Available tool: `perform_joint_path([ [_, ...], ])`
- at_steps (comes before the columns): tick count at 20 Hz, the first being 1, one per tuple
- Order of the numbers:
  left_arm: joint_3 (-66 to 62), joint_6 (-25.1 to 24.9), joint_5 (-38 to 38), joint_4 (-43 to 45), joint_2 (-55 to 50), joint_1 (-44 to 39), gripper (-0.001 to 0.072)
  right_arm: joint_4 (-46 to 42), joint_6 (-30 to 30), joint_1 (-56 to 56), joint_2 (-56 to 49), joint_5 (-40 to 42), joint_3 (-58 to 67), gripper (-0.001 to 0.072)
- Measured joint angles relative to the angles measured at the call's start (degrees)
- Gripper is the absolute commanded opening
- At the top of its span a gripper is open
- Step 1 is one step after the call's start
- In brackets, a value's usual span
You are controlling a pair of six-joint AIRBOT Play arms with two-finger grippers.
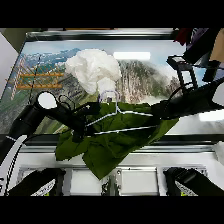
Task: Fold the clothes and pants, and hang the long-sleeved shirts on hangers.
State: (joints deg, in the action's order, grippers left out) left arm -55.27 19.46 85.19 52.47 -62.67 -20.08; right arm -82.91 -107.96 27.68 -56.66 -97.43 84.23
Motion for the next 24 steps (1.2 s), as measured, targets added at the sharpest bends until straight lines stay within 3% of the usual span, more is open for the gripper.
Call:
perform_joint_path([
  [5,0.0,1.7,-1.4,0.0,0.0,0.0,0.0016,3.4,-1.2,0.4,0.3,0.1,0.0,0.0012],
  [14,0.0,6.9,-2.3,-0.1,0.0,3.9,0.0016,-3.7,-5.1,0.7,1.7,-1.0,0.0,0.0013],
  [24,0.0,7.3,-5.7,-0.3,0.0,-1.3,0.0016,-2.4,-6.2,7.5,-1.0,9.2,0.0,0.0013],
])
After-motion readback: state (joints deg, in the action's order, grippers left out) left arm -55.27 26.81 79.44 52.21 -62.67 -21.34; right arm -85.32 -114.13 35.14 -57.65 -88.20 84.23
